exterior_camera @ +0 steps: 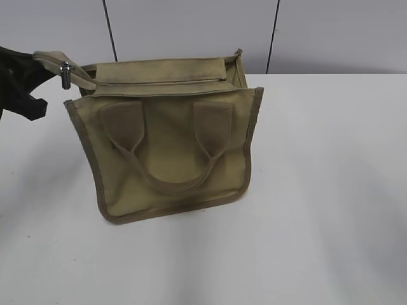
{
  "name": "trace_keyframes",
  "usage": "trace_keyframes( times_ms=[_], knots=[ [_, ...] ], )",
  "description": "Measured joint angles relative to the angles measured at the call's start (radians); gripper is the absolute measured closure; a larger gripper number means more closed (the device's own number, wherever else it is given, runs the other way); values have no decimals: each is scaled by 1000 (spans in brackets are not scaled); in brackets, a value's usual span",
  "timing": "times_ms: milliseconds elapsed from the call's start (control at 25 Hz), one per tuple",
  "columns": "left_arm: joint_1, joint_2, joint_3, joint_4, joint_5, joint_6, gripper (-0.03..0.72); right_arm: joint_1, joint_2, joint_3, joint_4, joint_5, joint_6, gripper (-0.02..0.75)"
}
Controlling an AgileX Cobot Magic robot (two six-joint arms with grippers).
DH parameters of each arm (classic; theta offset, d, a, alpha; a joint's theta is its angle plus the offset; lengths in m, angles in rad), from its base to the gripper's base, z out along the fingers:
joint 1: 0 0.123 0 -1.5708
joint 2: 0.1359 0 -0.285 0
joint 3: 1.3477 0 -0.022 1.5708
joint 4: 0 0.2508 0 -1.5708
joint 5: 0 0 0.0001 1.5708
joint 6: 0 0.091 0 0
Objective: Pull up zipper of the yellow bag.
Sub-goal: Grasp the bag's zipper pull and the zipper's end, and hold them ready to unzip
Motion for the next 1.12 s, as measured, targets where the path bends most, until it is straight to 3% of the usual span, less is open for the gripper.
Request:
trace_keyframes(
  times_ms=[240, 480, 800, 960, 1120],
  knots=[
    [-1, 0, 0, 1, 0, -6, 683, 54, 326, -172, 29, -76, -53, 192],
    [-1, 0, 0, 1, 1, -11, 683, 321, 525, -283, 17, -241, 11, 193],
    [-1, 0, 0, 1, 1, -12, 683, 688, 816, -442, -132, -432, 240, 193],
    [-1, -1, 0, 1, 1, -13, 683, 793, 961, -582, -199, -454, 350, 193],
    [-1, -11, 0, 1, 1, -14, 683, 846, 1106, -737, -243, -455, 426, 200]
  ],
)
